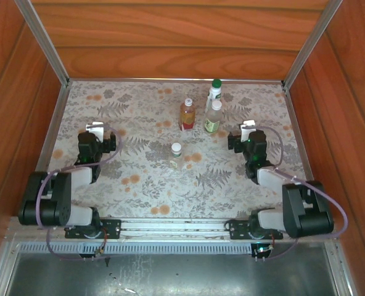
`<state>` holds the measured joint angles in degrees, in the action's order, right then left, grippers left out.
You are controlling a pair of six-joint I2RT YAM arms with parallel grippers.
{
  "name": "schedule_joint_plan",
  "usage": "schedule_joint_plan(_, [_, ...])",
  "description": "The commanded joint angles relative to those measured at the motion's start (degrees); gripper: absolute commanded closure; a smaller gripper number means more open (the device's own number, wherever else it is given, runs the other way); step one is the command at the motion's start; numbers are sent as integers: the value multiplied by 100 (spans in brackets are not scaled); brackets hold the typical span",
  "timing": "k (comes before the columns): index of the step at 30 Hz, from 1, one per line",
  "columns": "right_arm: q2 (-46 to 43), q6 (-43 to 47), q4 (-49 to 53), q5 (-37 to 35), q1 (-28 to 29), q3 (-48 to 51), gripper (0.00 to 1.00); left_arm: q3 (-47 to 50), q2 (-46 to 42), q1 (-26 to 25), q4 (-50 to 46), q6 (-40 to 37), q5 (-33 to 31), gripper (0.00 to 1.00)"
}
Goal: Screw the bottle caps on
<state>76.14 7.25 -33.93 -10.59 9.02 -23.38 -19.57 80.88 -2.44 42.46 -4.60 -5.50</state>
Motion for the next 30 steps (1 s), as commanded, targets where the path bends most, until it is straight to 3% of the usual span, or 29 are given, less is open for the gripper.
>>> schedule_joint_plan(1, [495, -408, -538, 853, -510, -191, 0, -221, 469, 45, 526, 279, -147, 0])
schedule_joint_plan(6, [1283, -607, -1198, 990, -726, -231, 0, -327, 954, 288, 824, 609, -245, 0])
schedule_joint_plan(8, [1173, -654, -685, 1024, -763, -381, 0, -307, 931, 289, 826, 605, -250, 0])
schedule_joint_plan(30, [1158, -629, -650, 1040, -769, -387, 0, -311, 930, 291, 828, 574, -220, 0])
